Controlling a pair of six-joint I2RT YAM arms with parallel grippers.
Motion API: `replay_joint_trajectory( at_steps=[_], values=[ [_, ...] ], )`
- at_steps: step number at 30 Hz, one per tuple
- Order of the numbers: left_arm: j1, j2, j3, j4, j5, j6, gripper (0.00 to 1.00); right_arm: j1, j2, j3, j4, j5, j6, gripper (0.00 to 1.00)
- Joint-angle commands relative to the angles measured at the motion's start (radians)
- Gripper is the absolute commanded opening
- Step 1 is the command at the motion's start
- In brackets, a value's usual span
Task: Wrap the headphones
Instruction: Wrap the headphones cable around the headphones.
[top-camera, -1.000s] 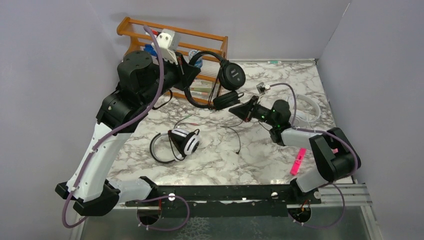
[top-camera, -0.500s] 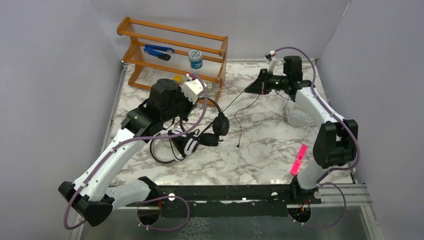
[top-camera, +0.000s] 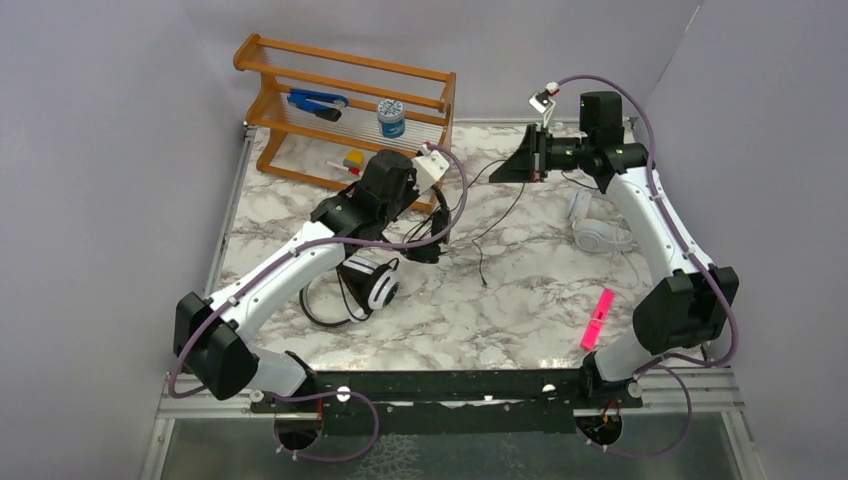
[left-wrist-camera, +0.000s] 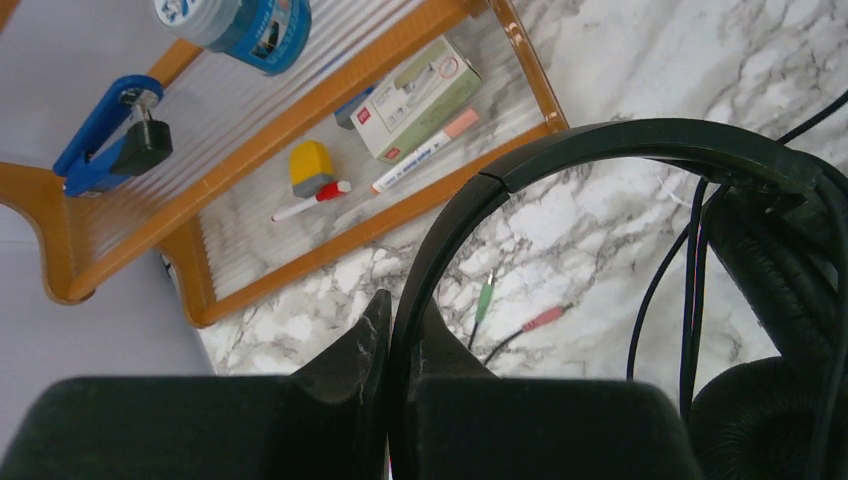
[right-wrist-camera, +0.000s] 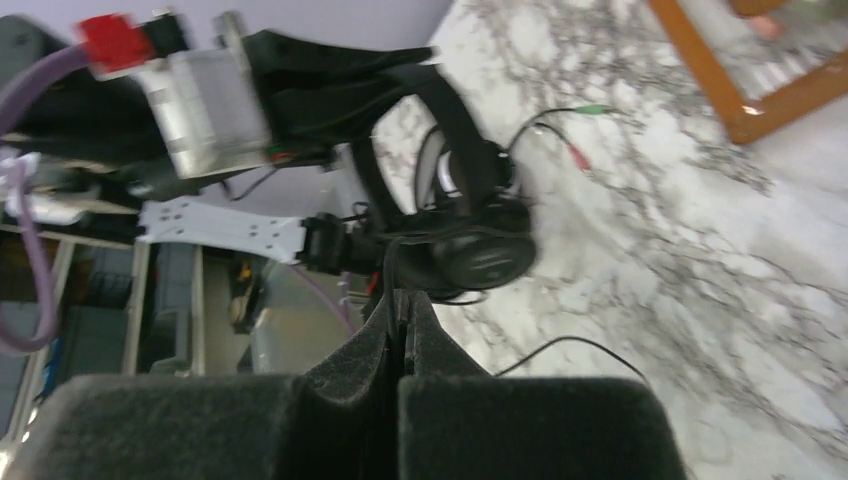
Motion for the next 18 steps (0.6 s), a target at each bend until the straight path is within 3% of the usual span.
replay_joint_trajectory(
  at_steps=[1, 6, 11, 18],
  values=[
    [-0.01, 0.082, 0.091, 0.138, -0.112, -0.024, 0.0, 0.048, -0.1, -0.025, 0.189, -0.167, 0.224, 0.0],
    [-0.011, 0.151, 0.109, 0.161, -0.141, -0.052, 0.0, 0.083, -0.174, -0.071, 0.411, -0.181, 0.451, 0.0],
    [-0.012, 0.169, 0.102, 0.205, -0.144, -0.119, 0.0, 0.144, -0.178, -0.054, 0.451, -0.157, 0.509, 0.0],
    [-0.012, 0.238, 0.216, 0.161, -0.295, -0.37, 0.0, 0.302, -0.22, -0.15, 0.52, -0.015, 0.57, 0.01]
  ],
)
